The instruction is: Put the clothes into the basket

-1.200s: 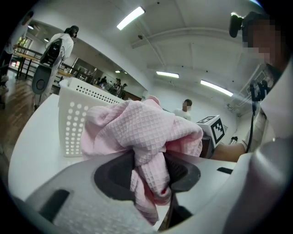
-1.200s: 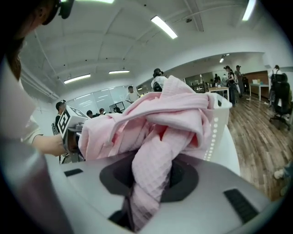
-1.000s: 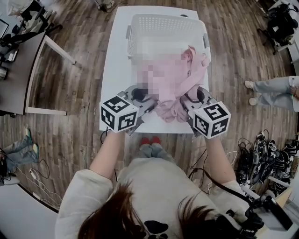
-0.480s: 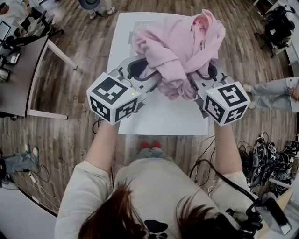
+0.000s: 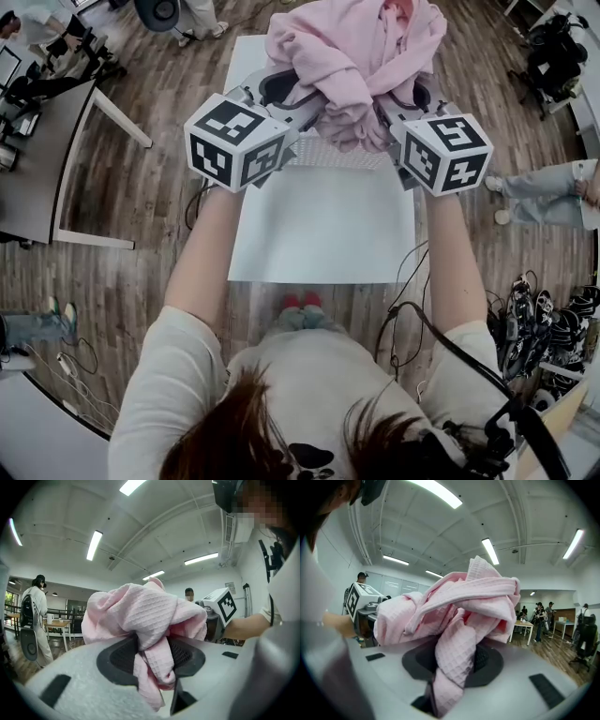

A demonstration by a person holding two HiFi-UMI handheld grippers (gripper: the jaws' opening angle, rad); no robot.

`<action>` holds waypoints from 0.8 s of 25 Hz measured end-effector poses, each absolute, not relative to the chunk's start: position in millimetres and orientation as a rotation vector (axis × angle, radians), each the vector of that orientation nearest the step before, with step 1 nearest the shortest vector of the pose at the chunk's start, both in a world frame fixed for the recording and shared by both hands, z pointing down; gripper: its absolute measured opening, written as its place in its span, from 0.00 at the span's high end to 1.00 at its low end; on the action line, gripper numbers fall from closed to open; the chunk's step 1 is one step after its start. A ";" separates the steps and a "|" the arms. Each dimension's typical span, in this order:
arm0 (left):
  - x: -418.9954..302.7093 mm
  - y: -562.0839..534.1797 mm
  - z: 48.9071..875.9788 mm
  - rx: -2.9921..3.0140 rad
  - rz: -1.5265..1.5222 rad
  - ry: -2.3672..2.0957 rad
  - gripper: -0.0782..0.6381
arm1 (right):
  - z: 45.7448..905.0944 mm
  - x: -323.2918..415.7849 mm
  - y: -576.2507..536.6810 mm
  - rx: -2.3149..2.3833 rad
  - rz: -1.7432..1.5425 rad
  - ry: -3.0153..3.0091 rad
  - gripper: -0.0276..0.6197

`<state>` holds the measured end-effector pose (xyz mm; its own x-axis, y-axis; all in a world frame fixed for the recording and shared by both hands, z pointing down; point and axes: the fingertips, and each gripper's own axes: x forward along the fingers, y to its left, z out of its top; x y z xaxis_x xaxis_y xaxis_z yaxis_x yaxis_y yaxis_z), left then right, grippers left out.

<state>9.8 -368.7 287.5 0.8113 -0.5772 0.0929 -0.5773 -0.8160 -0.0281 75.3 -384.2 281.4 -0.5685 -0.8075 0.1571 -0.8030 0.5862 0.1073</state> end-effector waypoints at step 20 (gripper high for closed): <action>29.9 -470.2 448.9 2.605 0.585 -0.862 0.64 | 448.4 97.6 -484.0 1.228 0.317 -2.259 0.78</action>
<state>29.9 -470.2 448.9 0.7318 -0.4858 0.4780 -0.6235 -0.7604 0.1817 97.6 -484.0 448.4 -0.4362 -0.7013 0.5638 -0.8294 0.5563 0.0503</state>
